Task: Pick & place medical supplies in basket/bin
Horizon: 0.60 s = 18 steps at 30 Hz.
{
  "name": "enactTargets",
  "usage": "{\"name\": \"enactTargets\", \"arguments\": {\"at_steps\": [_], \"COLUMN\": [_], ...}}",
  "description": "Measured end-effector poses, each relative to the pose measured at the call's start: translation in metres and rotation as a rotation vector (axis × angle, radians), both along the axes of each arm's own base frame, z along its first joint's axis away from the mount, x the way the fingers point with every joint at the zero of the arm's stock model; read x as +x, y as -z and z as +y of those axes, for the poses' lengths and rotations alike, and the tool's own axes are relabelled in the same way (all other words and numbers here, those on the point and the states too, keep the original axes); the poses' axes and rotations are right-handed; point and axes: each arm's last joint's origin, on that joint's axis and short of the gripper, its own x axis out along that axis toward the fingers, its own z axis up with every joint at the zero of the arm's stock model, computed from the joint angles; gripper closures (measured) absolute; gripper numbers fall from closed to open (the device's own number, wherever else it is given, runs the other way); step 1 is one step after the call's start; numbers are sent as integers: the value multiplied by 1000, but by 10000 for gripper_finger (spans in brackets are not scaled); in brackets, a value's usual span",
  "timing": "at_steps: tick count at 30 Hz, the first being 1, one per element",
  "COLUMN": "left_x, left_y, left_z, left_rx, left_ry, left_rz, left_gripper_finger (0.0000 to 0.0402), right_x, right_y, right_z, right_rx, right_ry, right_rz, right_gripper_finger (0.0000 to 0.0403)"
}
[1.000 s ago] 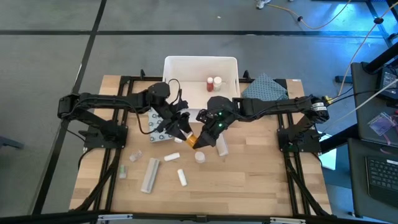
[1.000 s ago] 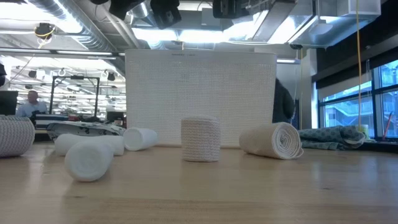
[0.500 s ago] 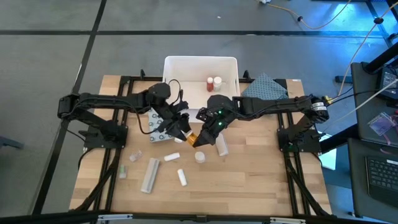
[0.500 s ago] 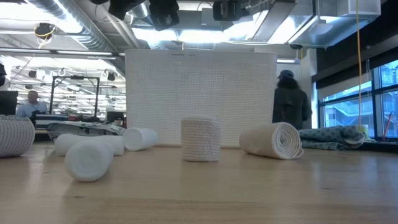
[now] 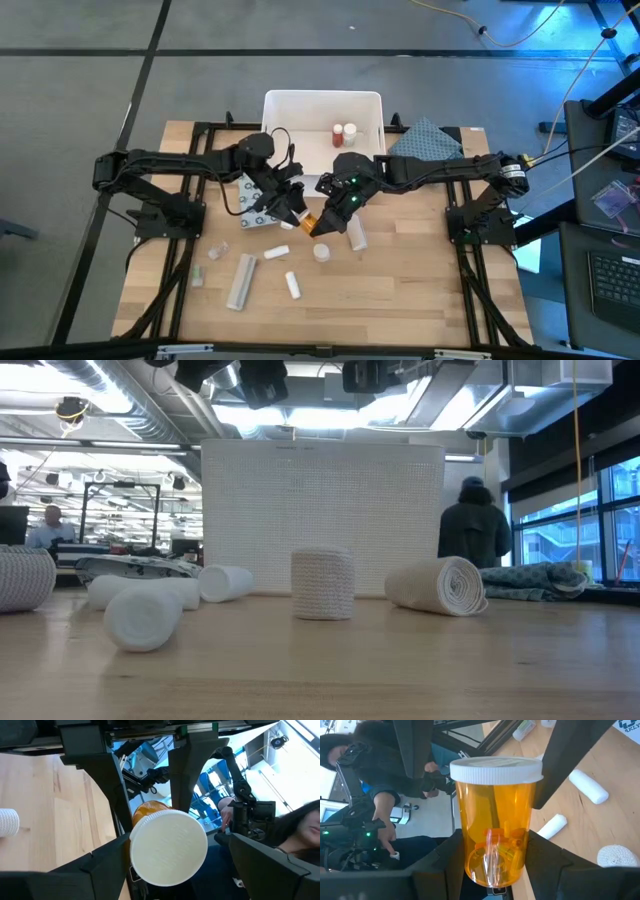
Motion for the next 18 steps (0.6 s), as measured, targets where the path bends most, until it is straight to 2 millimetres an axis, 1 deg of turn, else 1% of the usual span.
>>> {"name": "enactTargets", "arguments": {"at_steps": [7,10,13,18], "left_x": [0,4,6,9], "left_y": [0,5,8,10], "left_z": [0,0,1,1], "left_rx": [-4,-16,-24,-38], "left_ry": [0,6,12,30], "left_rz": [4,24,38,37], "left_gripper_finger": [80,81,95,132], "right_x": [0,0,0,0], "right_y": [0,0,0,0], "right_z": [0,0,0,0], "right_rx": [0,0,0,0], "right_ry": [-1,0,0,-1], "right_rz": [0,1,1,5], "right_gripper_finger": [236,236,236,236]}}
